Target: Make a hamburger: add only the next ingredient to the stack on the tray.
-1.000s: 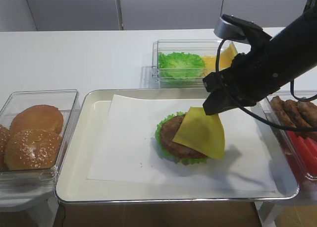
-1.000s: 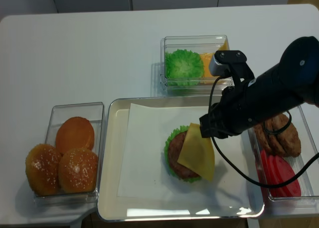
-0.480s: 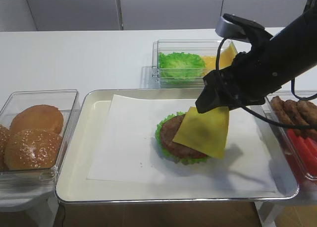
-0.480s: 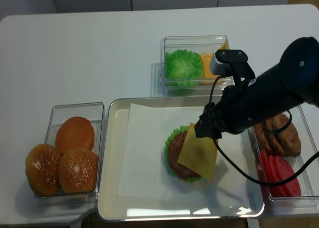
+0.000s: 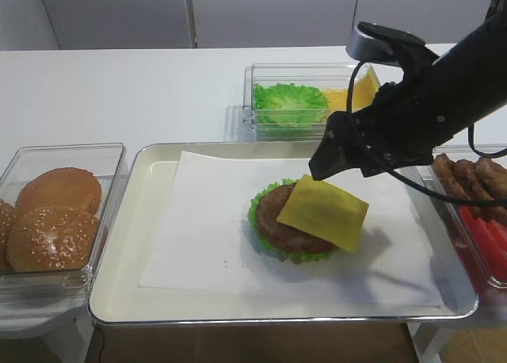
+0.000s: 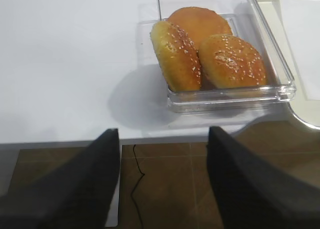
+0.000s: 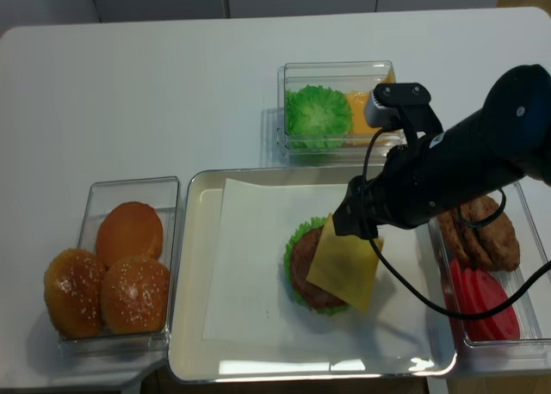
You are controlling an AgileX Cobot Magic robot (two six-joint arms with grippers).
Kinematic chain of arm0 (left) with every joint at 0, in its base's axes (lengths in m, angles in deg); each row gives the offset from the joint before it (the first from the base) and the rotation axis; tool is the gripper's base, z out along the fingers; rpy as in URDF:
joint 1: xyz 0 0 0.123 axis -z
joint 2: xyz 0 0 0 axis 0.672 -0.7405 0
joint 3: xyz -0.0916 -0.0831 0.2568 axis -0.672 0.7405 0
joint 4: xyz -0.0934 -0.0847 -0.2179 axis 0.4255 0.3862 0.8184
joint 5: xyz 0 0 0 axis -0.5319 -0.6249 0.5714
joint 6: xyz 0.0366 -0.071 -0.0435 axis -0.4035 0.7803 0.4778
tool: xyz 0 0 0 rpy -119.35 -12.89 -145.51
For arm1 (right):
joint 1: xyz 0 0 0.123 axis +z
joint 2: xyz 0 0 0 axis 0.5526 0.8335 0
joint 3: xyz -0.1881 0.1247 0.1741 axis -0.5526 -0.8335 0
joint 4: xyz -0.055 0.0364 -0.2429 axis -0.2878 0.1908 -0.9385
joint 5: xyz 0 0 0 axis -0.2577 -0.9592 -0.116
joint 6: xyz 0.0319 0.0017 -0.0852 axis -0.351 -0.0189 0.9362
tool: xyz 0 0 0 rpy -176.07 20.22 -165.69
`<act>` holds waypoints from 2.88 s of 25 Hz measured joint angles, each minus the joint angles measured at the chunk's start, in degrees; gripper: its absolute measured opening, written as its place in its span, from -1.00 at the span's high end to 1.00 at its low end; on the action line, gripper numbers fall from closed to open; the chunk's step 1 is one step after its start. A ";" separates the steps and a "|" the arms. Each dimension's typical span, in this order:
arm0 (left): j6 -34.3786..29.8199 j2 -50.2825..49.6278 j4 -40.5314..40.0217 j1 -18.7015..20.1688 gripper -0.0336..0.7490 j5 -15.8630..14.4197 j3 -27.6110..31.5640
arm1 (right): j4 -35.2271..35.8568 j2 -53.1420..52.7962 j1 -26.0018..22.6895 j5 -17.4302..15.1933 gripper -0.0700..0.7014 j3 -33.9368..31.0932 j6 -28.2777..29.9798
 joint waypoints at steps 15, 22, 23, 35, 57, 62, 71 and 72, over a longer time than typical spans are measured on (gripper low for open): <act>0.00 0.00 0.00 0.00 -0.14 0.00 0.00 | -1.82 -0.23 0.00 0.90 -0.88 0.00 -3.79; 0.00 0.00 0.00 0.00 -0.14 0.00 0.00 | -15.55 -4.05 0.00 -0.75 -0.82 0.00 -17.34; 0.00 0.00 0.00 0.00 -0.14 0.00 0.00 | -18.17 -4.87 0.00 -1.38 -0.77 0.00 -19.29; 0.00 0.00 0.00 0.00 -0.14 0.00 0.00 | -38.93 -17.68 0.00 -14.70 -0.17 0.00 -34.52; 0.00 0.00 0.00 0.00 -0.14 0.00 0.00 | -39.23 -58.98 0.00 -30.05 -0.13 -13.06 -30.80; 0.00 0.00 0.00 0.00 -0.14 0.00 0.00 | -38.55 -68.80 0.00 -30.52 -0.13 -14.27 -28.88; 0.00 0.00 0.00 0.00 -0.14 0.00 0.00 | -37.85 -81.49 0.00 -30.90 -0.13 -18.12 -24.77; 0.00 0.00 0.00 0.00 -0.14 0.00 0.00 | -37.73 -82.63 0.00 -31.06 -0.13 -18.55 -24.58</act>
